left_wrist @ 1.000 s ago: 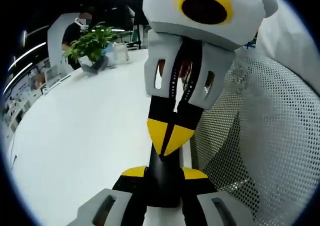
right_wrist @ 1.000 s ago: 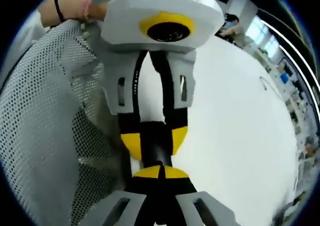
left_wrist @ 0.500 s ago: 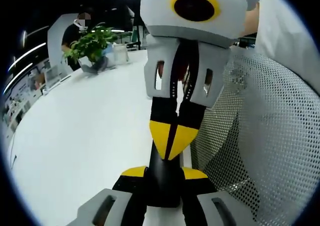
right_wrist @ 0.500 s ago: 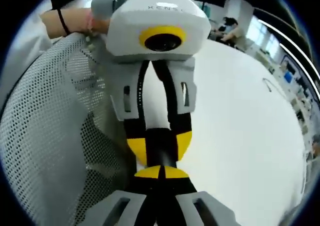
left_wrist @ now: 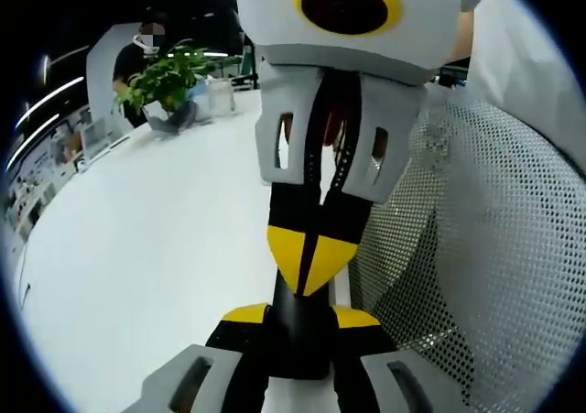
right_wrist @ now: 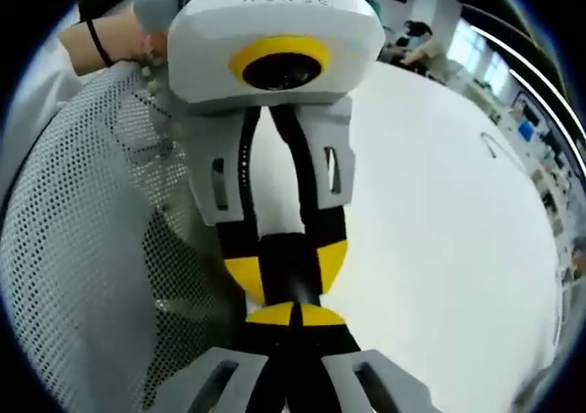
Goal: Press the specified remote control buttons in sequence, fully releasing each button before pressing the next.
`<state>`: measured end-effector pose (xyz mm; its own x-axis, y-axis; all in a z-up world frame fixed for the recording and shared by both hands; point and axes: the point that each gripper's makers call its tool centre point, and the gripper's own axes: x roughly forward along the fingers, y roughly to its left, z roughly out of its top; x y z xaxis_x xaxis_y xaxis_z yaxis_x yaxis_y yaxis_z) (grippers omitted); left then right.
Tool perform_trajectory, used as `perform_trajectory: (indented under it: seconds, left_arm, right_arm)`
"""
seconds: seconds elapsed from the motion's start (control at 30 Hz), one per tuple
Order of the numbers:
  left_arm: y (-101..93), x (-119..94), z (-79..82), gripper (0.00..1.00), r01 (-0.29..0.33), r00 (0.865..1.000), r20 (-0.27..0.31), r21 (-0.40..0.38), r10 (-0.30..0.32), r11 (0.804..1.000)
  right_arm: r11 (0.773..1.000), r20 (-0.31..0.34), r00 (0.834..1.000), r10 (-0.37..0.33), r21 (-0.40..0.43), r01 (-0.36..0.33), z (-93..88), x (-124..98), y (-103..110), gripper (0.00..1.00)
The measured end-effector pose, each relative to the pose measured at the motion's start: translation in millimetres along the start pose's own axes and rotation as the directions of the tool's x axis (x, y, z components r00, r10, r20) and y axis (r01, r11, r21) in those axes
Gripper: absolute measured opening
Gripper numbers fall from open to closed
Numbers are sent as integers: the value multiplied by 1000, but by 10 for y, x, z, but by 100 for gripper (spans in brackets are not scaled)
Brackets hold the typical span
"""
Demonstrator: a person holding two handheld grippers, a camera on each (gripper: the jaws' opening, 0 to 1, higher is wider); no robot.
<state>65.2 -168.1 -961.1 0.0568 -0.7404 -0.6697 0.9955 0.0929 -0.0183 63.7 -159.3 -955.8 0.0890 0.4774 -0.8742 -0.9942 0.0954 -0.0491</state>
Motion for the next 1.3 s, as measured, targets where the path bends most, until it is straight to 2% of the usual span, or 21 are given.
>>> perform_trajectory:
  seconds: [0.07, 0.17, 0.2, 0.3, 0.47, 0.57, 0.63, 0.7, 0.83, 1.07, 1.3]
  left_arm:
    - [1, 3, 2, 24, -1, 1000, -4, 7, 1, 1000]
    - [3, 6, 2, 24, -2, 1000, -12, 5, 2, 1000]
    - [3, 6, 1, 24, -2, 1000, -11, 5, 2, 1000]
    - [5, 4, 0, 25, -6, 1000, -5, 1, 6, 1000]
    - [8, 6, 2, 25, -16, 1000, 1, -13, 16, 1000]
    - [8, 7, 3, 25, -19, 1000, -5, -15, 19, 1000]
    - [10, 8, 7, 25, -25, 1000, -10, -17, 25, 1000]
    - [10, 10, 10, 25, -33, 999, -15, -26, 33, 999]
    - [16, 16, 21, 25, -43, 998, -41, -60, 40, 997]
    - [7, 17, 3, 25, -37, 998, -48, -25, 36, 999]
    - [9, 18, 5, 25, -46, 998, -42, -33, 45, 998]
  right_arm:
    - [993, 27, 1000, 7, -115, -4, 19, 5, -11, 0]
    - [998, 77, 996, 51, -24, -49, 15, -9, -3, 0]
    - [998, 89, 994, 62, -17, -60, 12, -14, -6, 0]
    - [996, 133, 989, 68, 44, -75, 14, -20, -17, 0]
    - [999, 148, 988, 52, -11, -51, 13, -21, 14, 0]
    - [1000, 160, 987, 28, -5, -28, 11, -22, 14, 0]
    - [1000, 189, 982, 19, -18, -16, 7, -26, 11, 0]
    - [1000, 212, 977, 19, 4, -20, 8, -32, 10, 0]
    - [1000, 216, 976, 10, -14, -7, 26, -29, 23, 0]
    - [1000, 232, 973, 7, 13, -10, 30, -31, 23, 0]
    - [999, 211, 977, 5, -47, 4, 12, -39, 38, 3]
